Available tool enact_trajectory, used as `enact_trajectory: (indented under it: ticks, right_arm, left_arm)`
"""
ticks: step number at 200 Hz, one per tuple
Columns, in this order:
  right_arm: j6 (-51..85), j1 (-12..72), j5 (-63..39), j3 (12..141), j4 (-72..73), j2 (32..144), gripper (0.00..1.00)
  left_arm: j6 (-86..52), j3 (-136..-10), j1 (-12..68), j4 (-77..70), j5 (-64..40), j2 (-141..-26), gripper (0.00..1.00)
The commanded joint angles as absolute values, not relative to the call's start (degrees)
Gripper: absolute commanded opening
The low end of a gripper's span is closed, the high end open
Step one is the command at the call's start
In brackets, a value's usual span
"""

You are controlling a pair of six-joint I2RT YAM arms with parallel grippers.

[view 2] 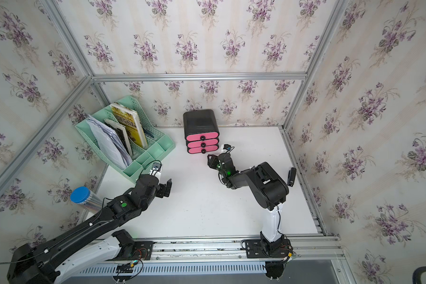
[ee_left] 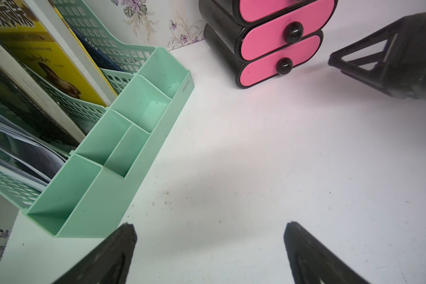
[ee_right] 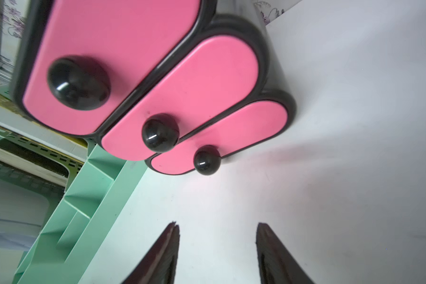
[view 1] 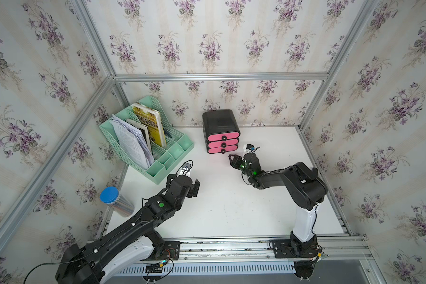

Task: Place the wired earphones into the drawer by color
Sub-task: Close the drawer in the storage box, then reset both arms

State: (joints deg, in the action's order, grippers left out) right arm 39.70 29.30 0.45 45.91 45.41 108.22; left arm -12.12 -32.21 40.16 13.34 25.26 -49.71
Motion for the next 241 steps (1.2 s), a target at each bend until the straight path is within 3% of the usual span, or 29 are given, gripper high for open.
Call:
enact_trajectory:
  ticks: [1,35,76,92,133,156,199,241]
  right_arm:
    - [36.1,26.9,0.0,41.8,44.5,102.4,0.57]
    - [29.6,24.2,4.1,36.1,36.0,89.2,0.65]
    - [22.6,23.6,17.6,31.5,26.1,73.6,0.83]
    - [19.6,23.3,20.7,30.1,23.8,68.8,0.99]
    - [9.7,23.1,26.3,25.6,26.4,61.0,1.00]
    - [5.3,22.9,28.8,22.4,31.8,59.4,1.00]
    - [8.2,19.2,28.4,19.8,35.4,59.3,1.00]
    - [9.8,13.4,25.9,17.3,39.6,59.2,1.00]
  left_arm:
    - [-8.9,-30.1,40.1,8.8,25.6,-46.3,0.99]
    - [-4.1,-25.9,40.1,3.3,27.5,-41.6,0.99]
    - [2.9,-22.8,39.9,-8.0,35.4,-44.0,0.99]
    - [4.9,-23.8,38.9,-10.3,36.9,-46.8,0.99]
    - [6.9,-25.4,30.6,-13.5,31.9,-51.0,0.99]
    - [4.7,-24.1,21.3,-16.0,21.6,-51.4,0.99]
    - [1.7,-21.2,4.1,-23.1,7.1,-57.4,0.99]
    - [-1.4,-20.1,-1.6,-35.6,-0.8,-71.0,0.99]
